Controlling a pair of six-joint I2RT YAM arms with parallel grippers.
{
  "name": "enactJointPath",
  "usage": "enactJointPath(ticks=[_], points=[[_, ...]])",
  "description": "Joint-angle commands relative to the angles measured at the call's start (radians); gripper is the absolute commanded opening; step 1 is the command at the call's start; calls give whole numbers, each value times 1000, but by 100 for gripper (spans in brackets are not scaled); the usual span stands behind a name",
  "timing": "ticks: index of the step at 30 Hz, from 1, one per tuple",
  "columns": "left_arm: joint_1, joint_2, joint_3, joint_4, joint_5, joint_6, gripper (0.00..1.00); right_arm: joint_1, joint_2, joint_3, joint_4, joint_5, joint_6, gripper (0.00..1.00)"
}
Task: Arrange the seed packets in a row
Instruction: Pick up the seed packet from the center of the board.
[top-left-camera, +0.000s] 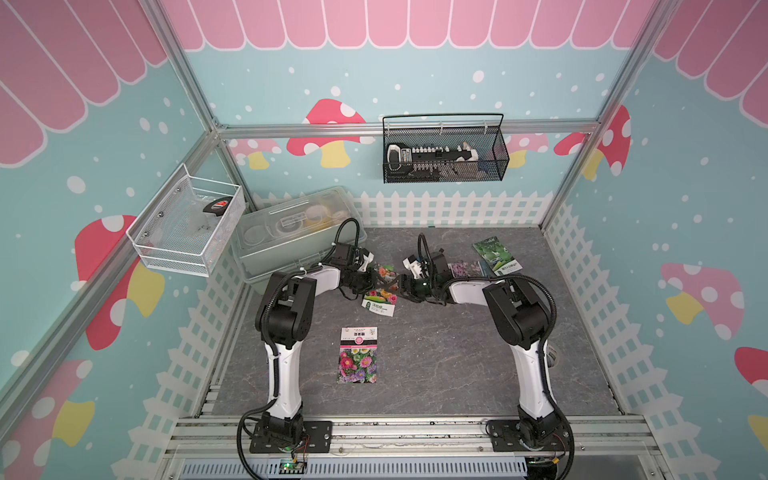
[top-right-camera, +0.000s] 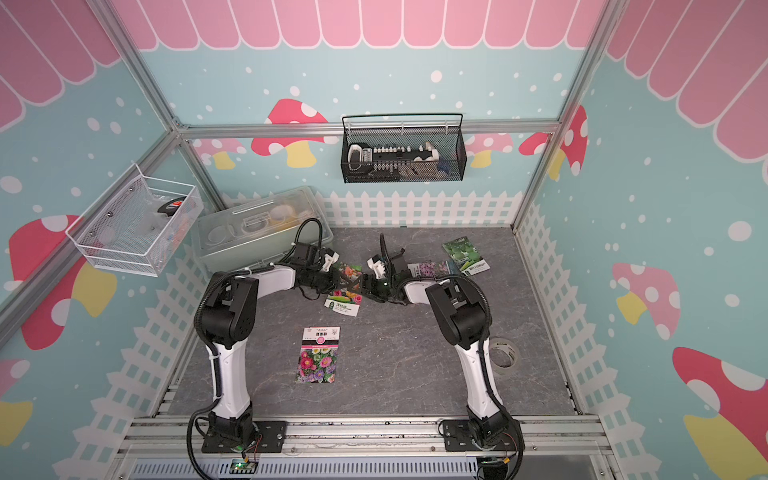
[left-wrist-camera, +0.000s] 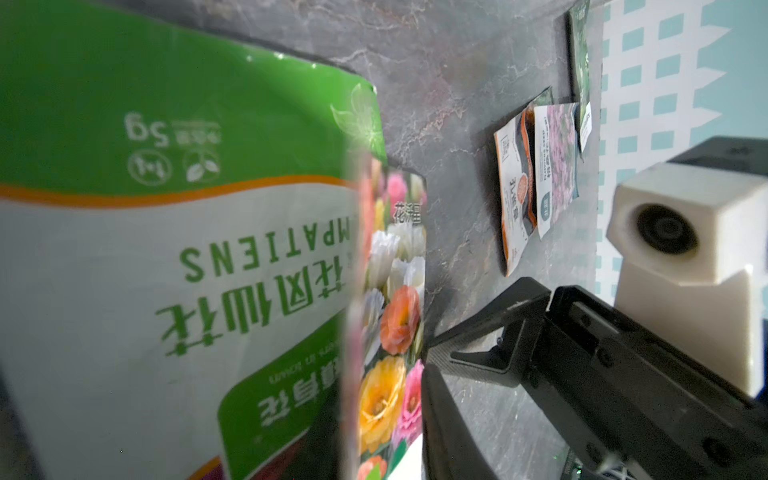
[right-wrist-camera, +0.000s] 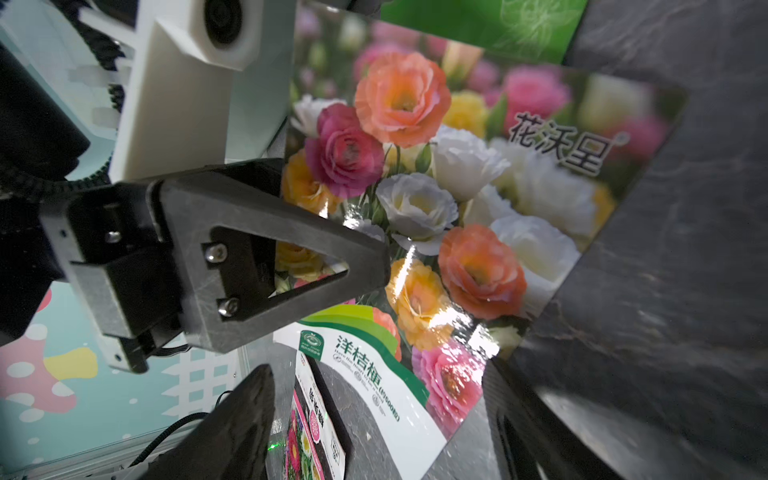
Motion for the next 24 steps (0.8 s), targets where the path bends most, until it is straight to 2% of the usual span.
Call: enactJointPath(ticks=[1,2,3,7,12,15,18,21,24], points=[[-13,20,15,26,43,-15,8,6,27,-35,-54,26,7,79],[-14,17,14,25,36,-15,1,5,15,-36,-77,41,-7,79],[-13,11,14,25,32,-15,0,3,1,-38,-99,58,-24,79],[-13,-20,14,26,25,-21,0,-23,-71,-73,-152,114,-60,79],[-13,-70,9,52,58,-47,0,-77,-170,-148,-129,117,-49,80],[-15,-103,-7,105,76,-91,0,-97,-225,-181,-106,93,-45,80],[-22,-122,-50,259,139,-205,0,-99,-252,-203,-75,40,-51,80],[-41,-136,-103,424,201,-333,0,-106,-259,-250,33,-16,-6,81],[-68,-149,-135,483,221,-374,0,-113,-264,-304,296,-106,144,81]])
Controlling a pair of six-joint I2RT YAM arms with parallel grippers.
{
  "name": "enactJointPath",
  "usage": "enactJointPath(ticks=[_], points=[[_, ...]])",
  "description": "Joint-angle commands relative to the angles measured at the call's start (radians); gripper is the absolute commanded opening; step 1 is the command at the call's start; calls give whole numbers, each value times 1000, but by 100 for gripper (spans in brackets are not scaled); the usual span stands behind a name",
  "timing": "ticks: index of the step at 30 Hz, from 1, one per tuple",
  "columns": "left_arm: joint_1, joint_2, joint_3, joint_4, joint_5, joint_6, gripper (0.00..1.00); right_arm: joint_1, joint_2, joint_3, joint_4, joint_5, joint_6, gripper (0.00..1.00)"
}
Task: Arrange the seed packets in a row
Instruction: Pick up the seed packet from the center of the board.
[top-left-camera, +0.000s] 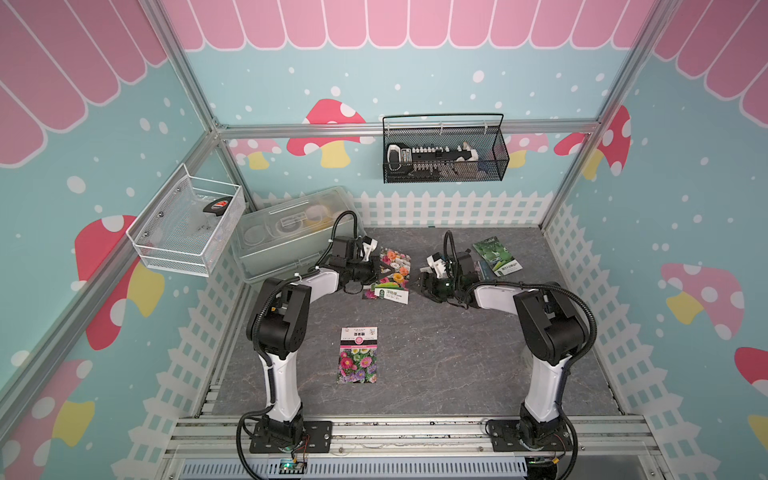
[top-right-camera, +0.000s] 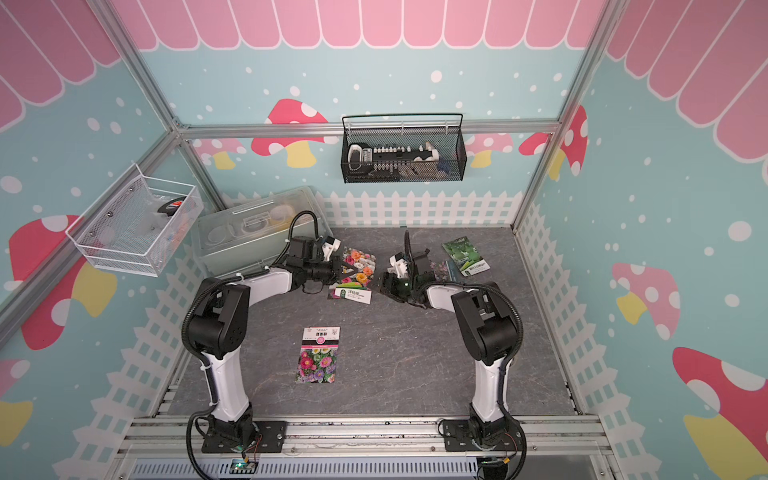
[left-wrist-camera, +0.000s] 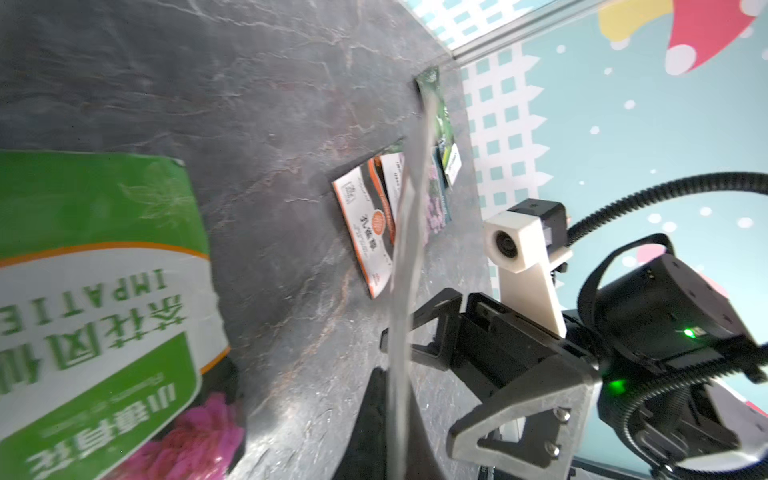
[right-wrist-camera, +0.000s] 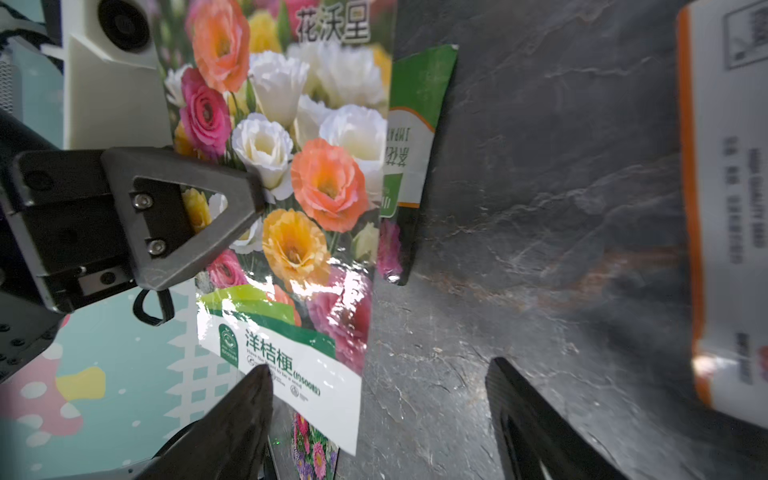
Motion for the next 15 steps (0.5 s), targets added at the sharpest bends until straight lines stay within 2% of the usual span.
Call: enactJointPath(ticks=[1,7,11,15], points=[[-35,-26,-47,174,80,-129,0,-4,-20,-52,282,-112,158,81],[-49,-9,-145,519,126,-375,0,-5,-62,-87,426,-103,231,80],[-52,30,-176,759,148,-542,0,-6,-49,-86,576,-114,347,70],[-55,67,-186,933,167,-659,0,-6,-46,-86,679,-112,422,59]])
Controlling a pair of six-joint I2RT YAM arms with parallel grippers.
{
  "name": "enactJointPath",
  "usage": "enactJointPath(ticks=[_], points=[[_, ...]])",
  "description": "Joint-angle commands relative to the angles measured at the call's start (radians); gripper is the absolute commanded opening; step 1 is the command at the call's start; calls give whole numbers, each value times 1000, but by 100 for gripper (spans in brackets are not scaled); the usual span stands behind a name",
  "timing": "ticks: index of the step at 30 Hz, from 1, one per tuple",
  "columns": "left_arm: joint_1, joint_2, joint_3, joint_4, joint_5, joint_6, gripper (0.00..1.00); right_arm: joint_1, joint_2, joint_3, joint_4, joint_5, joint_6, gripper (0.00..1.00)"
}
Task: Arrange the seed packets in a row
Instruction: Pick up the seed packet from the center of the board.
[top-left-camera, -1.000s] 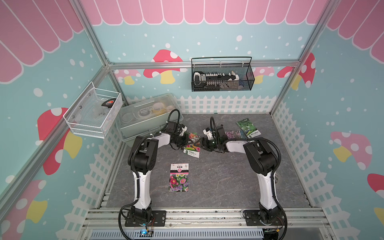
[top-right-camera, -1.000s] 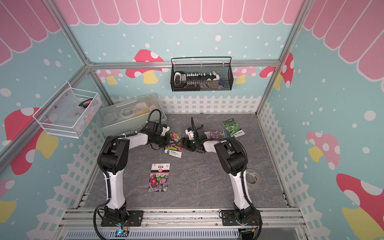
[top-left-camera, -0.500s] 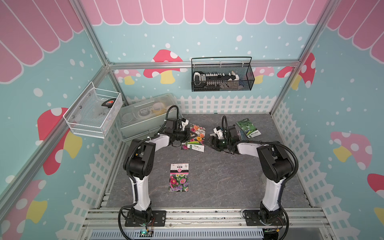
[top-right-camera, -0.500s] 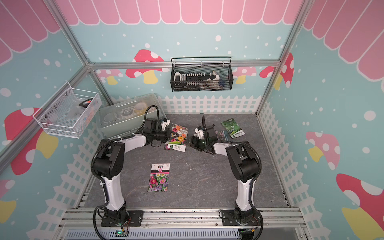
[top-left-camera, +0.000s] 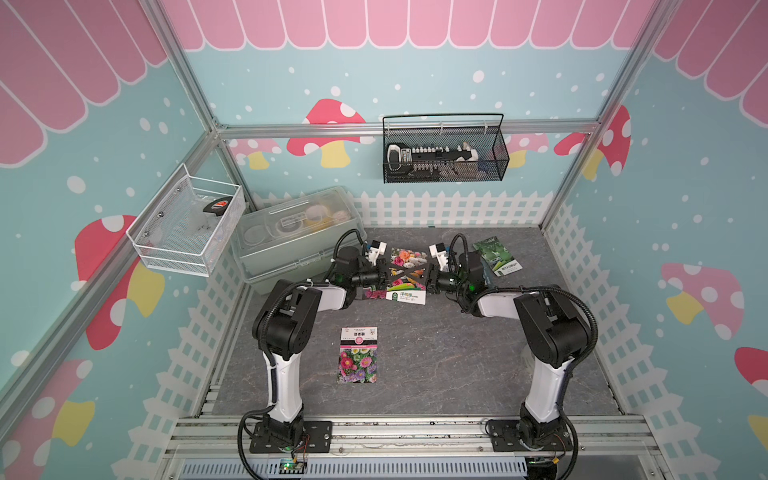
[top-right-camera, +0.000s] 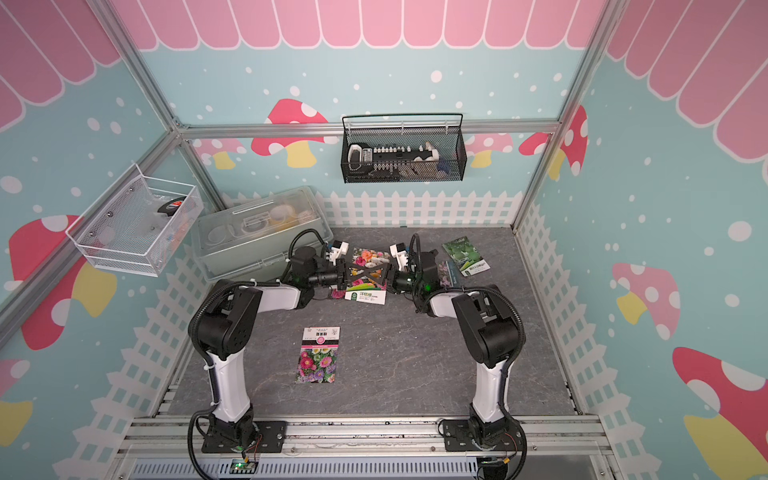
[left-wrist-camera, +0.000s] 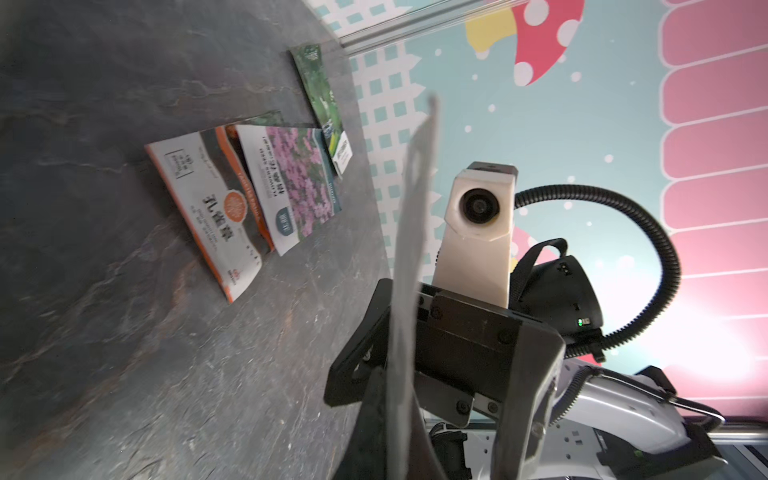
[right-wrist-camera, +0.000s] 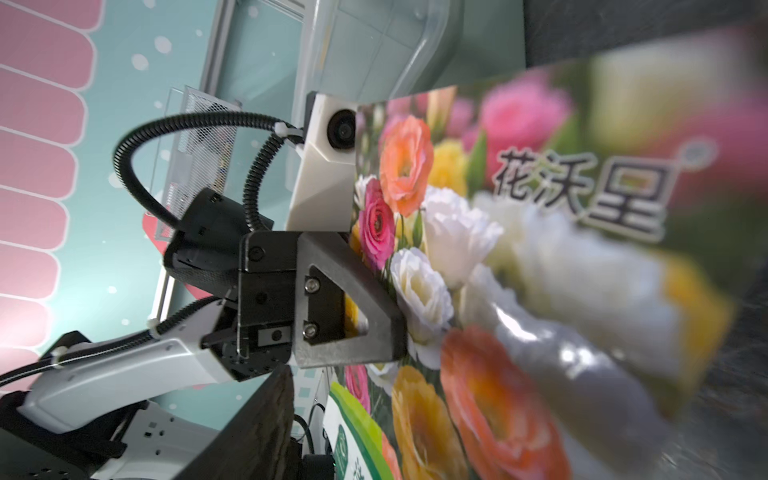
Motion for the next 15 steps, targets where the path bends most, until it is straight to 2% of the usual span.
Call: enactJointPath(ticks=[1,3,6,10,15], points=[[0,43,-11,278,46,-185,0,-5,-22,-5,161,-8,114,57],[-3,63,-12,347,55,-235,0,-7,-22,-9,172,-1,115,52],[-4,78,-22,418,58,-280,0,-7,-22,-5,175,1,115,39],[-6,68,-44,421,66,-272,0,-11,-22,1,175,5,110,31],[-6,43,-88,392,72,-238,12,-26,-22,12,170,6,107,27]])
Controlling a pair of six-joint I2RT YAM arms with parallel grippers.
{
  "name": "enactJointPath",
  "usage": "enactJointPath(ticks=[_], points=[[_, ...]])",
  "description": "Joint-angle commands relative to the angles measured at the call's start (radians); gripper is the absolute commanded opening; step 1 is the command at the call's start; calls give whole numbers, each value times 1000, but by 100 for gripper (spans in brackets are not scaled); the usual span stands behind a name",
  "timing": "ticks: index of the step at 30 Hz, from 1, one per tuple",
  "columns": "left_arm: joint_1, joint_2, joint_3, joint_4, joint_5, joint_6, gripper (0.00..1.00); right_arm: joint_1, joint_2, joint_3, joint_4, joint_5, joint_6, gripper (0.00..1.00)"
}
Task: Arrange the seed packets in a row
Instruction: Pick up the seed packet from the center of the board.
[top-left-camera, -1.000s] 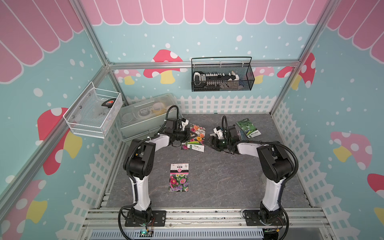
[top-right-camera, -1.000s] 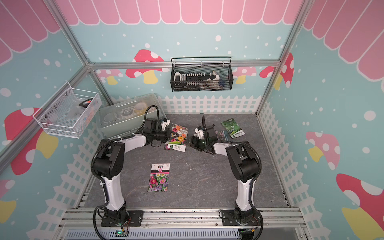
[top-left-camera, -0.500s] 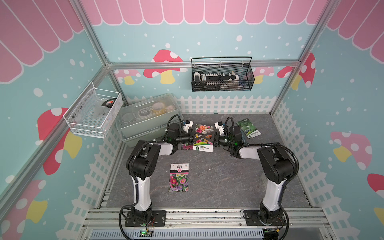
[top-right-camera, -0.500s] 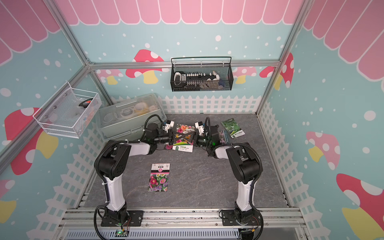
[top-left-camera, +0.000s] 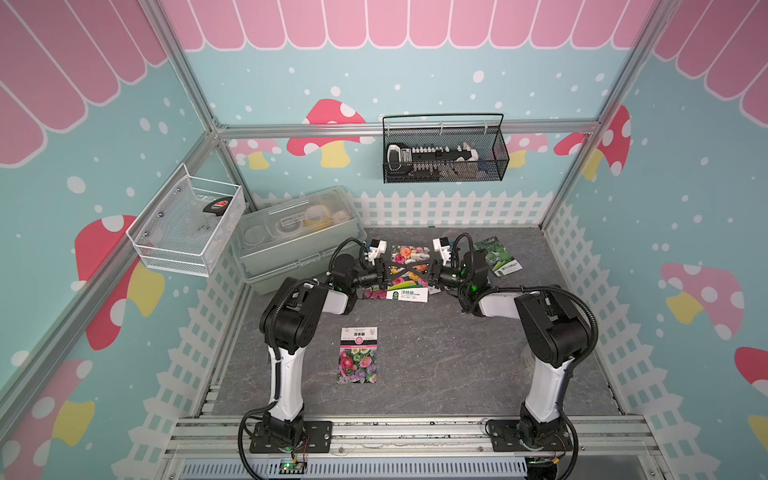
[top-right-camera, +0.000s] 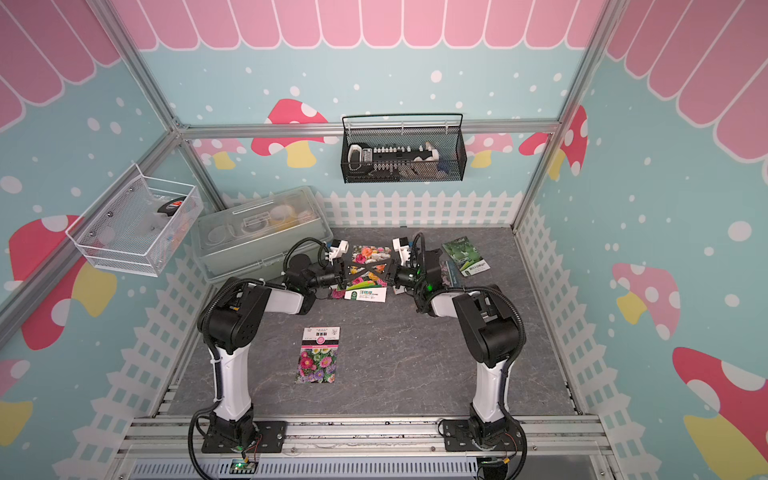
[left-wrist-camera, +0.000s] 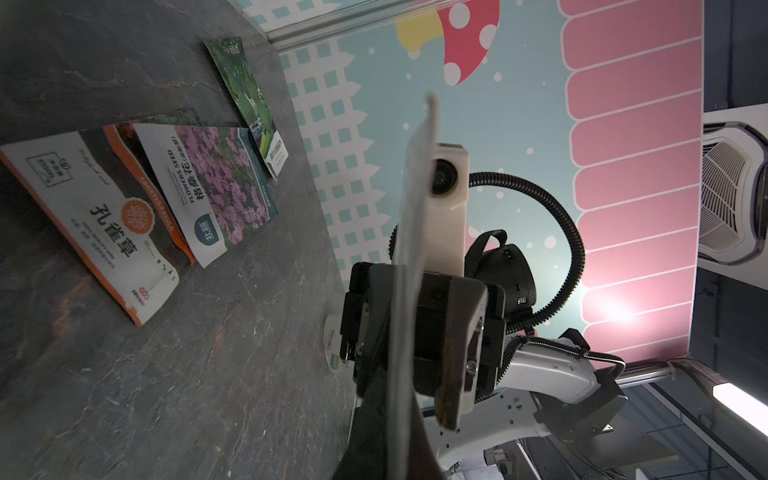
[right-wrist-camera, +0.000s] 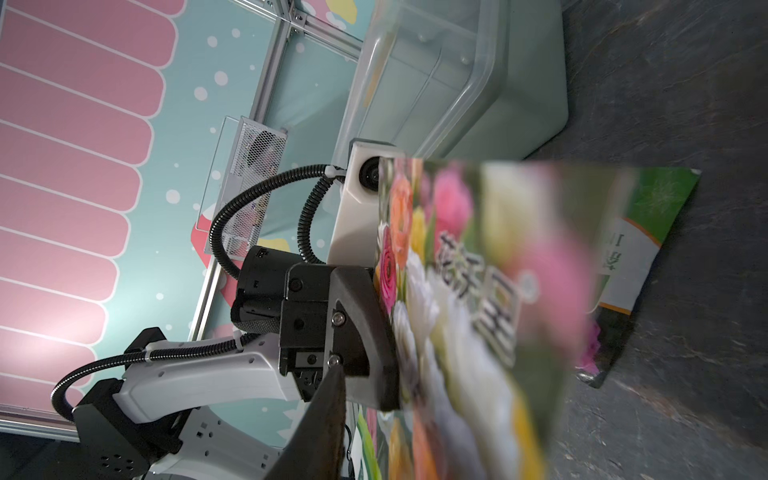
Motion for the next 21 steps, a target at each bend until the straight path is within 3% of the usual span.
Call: enactJointPath(ticks=[1,7,11,14,16,18,19,21], points=[[-4,-21,-42,1,28,4,13,-17,-22,14,54,3,18,24],[-6,-48,-78,-46,20,48,15,-24,13,35,55,-7,34,0],[-4,-63,-67,-74,15,59,21,-25,19,33,63,-17,42,0],[6,-96,-62,-177,-7,104,44,-25,14,21,49,-24,33,0],[27,-149,-72,-316,-51,177,60,-28,8,11,-9,-26,-3,0],[53,-253,-70,-580,-136,347,78,-34,-6,-15,-70,-28,-50,0],[62,-300,-51,-779,-204,453,80,-37,-7,-33,-88,-29,-68,0],[64,-405,22,-1218,-455,689,81,-43,-39,-78,-119,-39,-100,0]])
